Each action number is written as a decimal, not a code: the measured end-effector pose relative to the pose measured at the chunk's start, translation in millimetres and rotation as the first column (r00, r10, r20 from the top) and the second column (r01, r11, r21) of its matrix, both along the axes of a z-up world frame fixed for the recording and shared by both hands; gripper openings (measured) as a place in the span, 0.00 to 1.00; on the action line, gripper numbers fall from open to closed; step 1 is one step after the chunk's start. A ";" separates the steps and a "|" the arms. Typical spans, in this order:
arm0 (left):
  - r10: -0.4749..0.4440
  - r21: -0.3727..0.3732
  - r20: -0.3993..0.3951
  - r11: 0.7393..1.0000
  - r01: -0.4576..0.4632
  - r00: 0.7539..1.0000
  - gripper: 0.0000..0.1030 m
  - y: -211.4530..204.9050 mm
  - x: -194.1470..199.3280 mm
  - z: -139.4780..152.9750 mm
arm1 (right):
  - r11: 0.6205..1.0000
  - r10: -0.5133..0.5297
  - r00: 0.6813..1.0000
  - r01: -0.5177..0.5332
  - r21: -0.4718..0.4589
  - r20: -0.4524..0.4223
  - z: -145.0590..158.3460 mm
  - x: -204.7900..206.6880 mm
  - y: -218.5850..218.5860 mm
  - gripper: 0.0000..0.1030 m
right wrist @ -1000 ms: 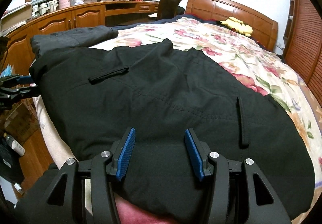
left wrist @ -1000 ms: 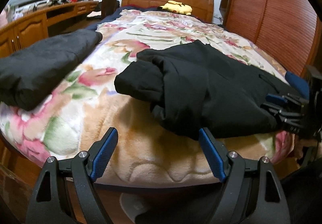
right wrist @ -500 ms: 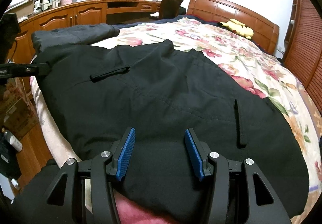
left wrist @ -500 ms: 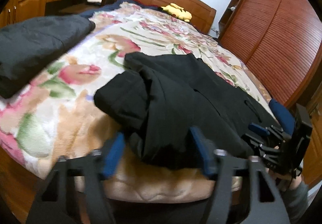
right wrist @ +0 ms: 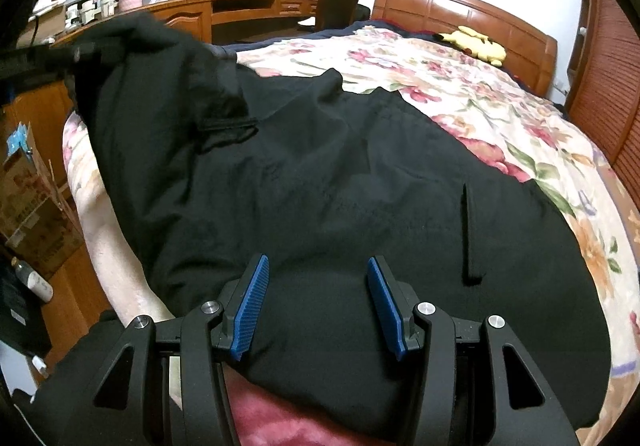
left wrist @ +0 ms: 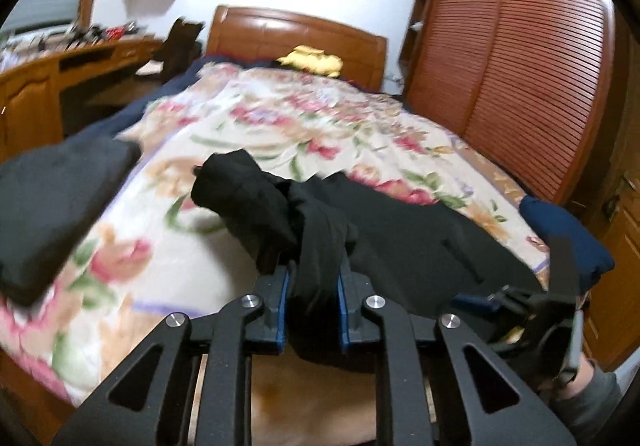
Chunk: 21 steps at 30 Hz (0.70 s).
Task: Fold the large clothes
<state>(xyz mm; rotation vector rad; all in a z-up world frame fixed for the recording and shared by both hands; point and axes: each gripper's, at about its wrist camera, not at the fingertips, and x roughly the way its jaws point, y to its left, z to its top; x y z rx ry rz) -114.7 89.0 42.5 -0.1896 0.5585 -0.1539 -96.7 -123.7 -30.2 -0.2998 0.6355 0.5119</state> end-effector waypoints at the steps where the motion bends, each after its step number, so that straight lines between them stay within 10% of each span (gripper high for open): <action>1: -0.016 0.014 0.012 1.000 0.015 1.000 0.18 -8.6 2.3 6.0 | 1.000 -0.001 1.000 0.001 0.002 -0.002 0.1 -0.7 -0.4 0.52; 21: -0.280 0.151 0.054 0.951 0.270 0.958 0.16 -143.8 11.5 27.3 | 0.950 -0.296 0.955 0.291 0.110 0.030 41.3 -12.5 -131.0 0.52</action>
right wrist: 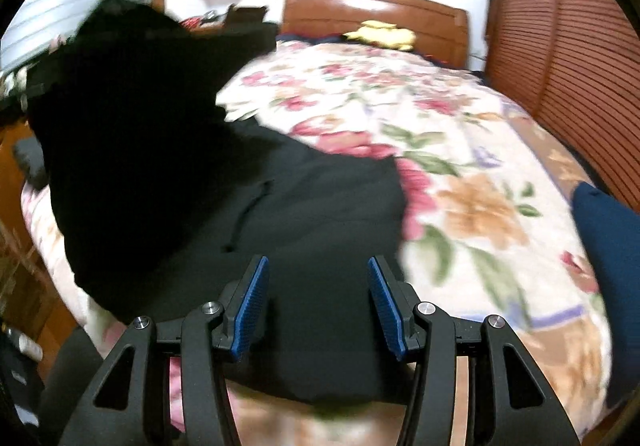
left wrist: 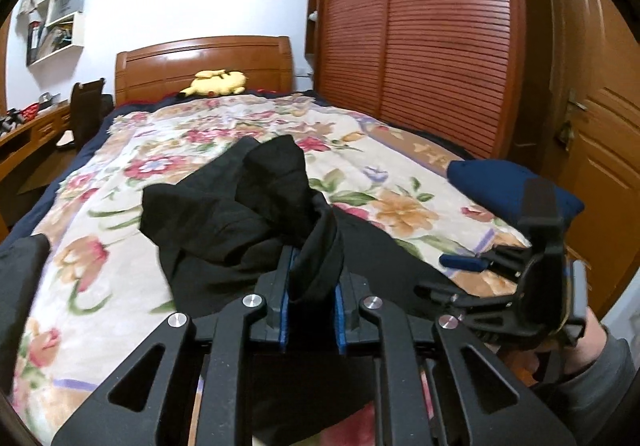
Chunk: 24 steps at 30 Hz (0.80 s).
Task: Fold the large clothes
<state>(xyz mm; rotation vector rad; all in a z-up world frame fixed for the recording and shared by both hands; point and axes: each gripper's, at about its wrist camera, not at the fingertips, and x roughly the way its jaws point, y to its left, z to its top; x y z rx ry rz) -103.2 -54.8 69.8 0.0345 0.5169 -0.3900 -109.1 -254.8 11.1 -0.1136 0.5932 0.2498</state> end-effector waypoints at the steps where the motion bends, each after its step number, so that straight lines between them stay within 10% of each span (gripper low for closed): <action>1: -0.014 0.002 -0.007 1.000 0.014 1.000 0.16 -8.0 2.1 -2.9 | 1.000 -0.015 1.000 0.014 0.011 0.007 2.6 -1.5 -6.8 0.52; 11: -0.100 0.052 -0.123 0.993 0.107 0.987 0.16 -64.0 3.7 -50.7 | 0.992 -0.112 0.993 0.109 0.070 0.033 10.4 -16.7 -40.3 0.52; 18: -0.112 -0.033 -0.092 0.993 0.110 0.989 0.42 -51.9 -10.8 -31.9 | 0.992 -0.098 0.994 0.093 0.086 0.057 14.3 -22.2 -39.6 0.52; 24: -0.078 -0.005 -0.024 0.997 0.078 0.997 0.43 -26.2 -31.1 -12.0 | 0.993 -0.084 0.993 0.077 0.095 0.078 11.9 -18.3 -43.2 0.52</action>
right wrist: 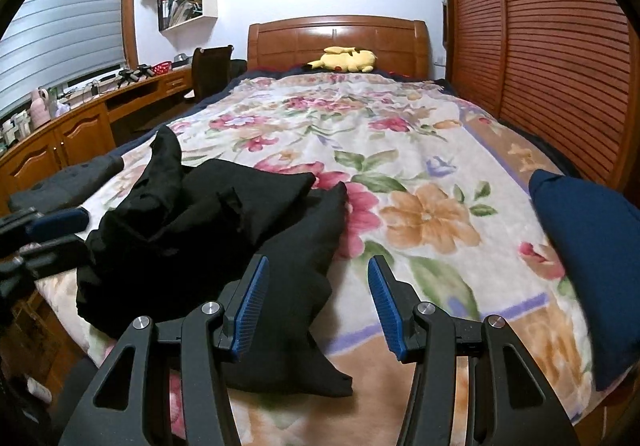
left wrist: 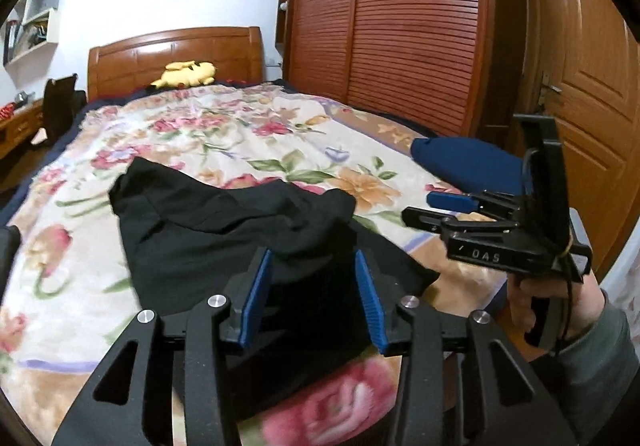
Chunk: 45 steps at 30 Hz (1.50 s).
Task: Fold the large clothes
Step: 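Grasp the bundle with the right tool and fold it onto itself while the left tool releases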
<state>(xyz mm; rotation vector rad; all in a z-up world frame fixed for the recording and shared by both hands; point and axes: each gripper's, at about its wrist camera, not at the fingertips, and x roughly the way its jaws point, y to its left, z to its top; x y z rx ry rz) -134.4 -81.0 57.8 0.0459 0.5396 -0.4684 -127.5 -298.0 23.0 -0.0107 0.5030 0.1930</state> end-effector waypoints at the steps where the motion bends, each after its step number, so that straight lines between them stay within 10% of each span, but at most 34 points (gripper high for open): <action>1: 0.015 0.008 0.006 1.000 -0.015 1.000 0.43 8.5 -2.9 1.4 | 1.000 0.001 1.000 -0.001 -0.002 0.001 -0.8 0.5 0.3 0.52; 28: 0.323 0.025 0.002 0.946 -0.323 0.946 0.43 164.2 -5.0 -34.0 | 0.978 0.204 0.978 -0.202 -0.058 0.032 47.0 38.8 88.1 0.53; 31: 0.335 0.023 0.000 0.942 -0.335 0.942 0.11 173.9 -7.1 -35.3 | 0.966 0.247 0.969 -0.248 -0.076 -0.018 49.0 60.2 111.6 0.54; 35: 0.368 0.026 0.010 0.929 -0.368 0.930 0.12 185.5 -8.4 -35.8 | 0.957 0.272 0.954 -0.282 -0.073 -0.126 39.8 92.5 130.3 0.54; 40: 0.346 -0.024 -0.012 0.938 -0.346 0.938 0.84 200.3 -11.6 -34.4 | 0.942 0.296 0.919 -0.326 -0.082 -0.262 17.8 115.6 134.6 0.54; 45: 0.331 -0.009 -0.014 0.943 -0.332 0.943 0.85 198.0 -9.5 -36.0 | 0.929 0.343 0.897 -0.368 -0.041 -0.280 12.2 121.7 118.7 0.39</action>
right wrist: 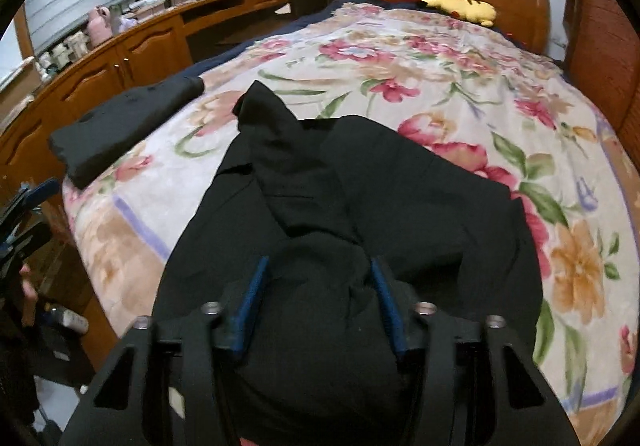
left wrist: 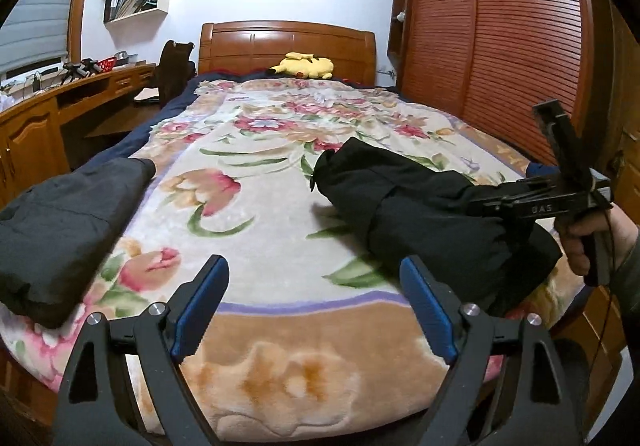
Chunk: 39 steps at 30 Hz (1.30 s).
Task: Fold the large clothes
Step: 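Grasp the bundle with the right tool and fold it onto itself while the left tool releases, then grasp the folded black coat bundle edge with the right tool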
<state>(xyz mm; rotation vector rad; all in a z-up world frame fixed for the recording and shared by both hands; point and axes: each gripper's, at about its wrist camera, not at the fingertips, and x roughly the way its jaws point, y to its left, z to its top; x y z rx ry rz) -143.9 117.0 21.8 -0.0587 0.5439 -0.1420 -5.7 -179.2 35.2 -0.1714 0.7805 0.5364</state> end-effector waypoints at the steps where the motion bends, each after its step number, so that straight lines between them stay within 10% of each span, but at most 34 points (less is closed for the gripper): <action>1: -0.001 0.001 -0.001 1.000 0.001 1.000 0.85 -0.3 0.3 0.0 | 1.000 0.013 1.000 -0.013 0.009 0.001 0.6 0.0 -1.2 0.35; 5: -0.007 0.011 -0.004 1.000 0.007 1.000 0.85 -8.4 4.5 -2.0 | 0.999 0.051 0.996 -0.051 -0.009 0.073 4.6 -19.2 -8.9 0.13; 13: -0.044 0.026 -0.017 0.999 0.044 0.999 0.85 -33.0 12.9 -6.2 | 0.997 -0.051 0.946 0.064 -0.030 0.320 35.1 -77.3 -36.7 0.08; 20: -0.091 0.032 -0.015 0.995 0.091 0.996 0.85 -49.4 7.6 -6.4 | 0.956 -0.279 0.936 0.291 -0.026 0.214 -7.8 -80.6 -125.1 0.08; 26: -0.112 0.036 -0.019 0.993 0.113 0.993 0.85 -61.8 5.3 -7.0 | 0.962 -0.272 0.960 0.268 0.058 0.070 -49.3 -70.9 -157.1 0.08; 39: -0.126 0.045 -0.013 0.991 0.127 0.992 0.85 -69.7 -1.1 -5.8 | 0.949 -0.293 0.915 0.313 -0.030 0.277 -20.7 -100.8 -106.6 0.45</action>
